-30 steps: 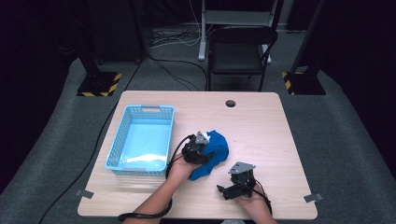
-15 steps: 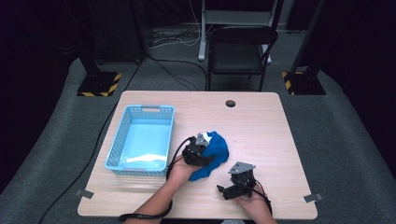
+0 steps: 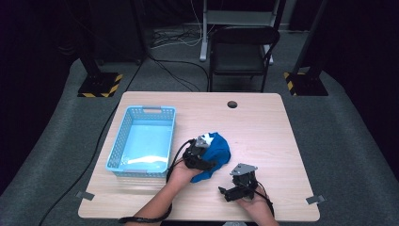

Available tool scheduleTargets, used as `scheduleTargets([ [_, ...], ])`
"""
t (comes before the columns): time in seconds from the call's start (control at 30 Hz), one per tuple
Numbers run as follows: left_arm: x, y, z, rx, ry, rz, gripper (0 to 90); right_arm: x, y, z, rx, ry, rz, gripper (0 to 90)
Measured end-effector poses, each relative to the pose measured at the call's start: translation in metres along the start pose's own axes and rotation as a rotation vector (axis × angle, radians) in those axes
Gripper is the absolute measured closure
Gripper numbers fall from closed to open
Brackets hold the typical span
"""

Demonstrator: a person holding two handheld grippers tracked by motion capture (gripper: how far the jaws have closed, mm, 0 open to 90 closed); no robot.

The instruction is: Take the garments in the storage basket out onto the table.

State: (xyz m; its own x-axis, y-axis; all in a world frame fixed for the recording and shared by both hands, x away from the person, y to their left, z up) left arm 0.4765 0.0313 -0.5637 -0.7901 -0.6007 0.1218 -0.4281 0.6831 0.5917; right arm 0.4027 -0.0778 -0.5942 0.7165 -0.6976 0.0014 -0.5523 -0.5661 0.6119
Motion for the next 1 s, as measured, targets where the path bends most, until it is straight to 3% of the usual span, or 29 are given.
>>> scheduleTargets([
  [0.57, 0.003, 0.007, -0.001, 0.004, -0.013, 0.035, 7.7, 0.000, 0.000, 0.000, 0.000, 0.000, 0.000, 0.0],
  [0.9, 0.012, 0.010, -0.004, 0.000, -0.067, 0.048, 7.0, 0.000, 0.000, 0.000, 0.001, 0.001, -0.002, 0.0],
  [1.0, 0.014, 0.012, -0.006, 0.008, -0.067, 0.052, 7.0, 0.000, 0.000, 0.000, 0.001, 0.002, -0.002, 0.0],
])
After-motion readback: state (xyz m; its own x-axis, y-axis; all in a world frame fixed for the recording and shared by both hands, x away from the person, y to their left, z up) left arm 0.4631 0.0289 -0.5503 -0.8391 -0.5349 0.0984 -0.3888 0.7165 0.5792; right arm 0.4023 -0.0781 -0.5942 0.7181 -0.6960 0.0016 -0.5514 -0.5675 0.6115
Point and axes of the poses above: each handheld gripper's, and its own axes: y roughly backward along the jaws, z roughly out of its underside, x roughly to its right, the point moved 9 cm from there along -y, roughly forward along the jaws, and after that the axes turned 7 degrees about x, right-handed, at the moved point
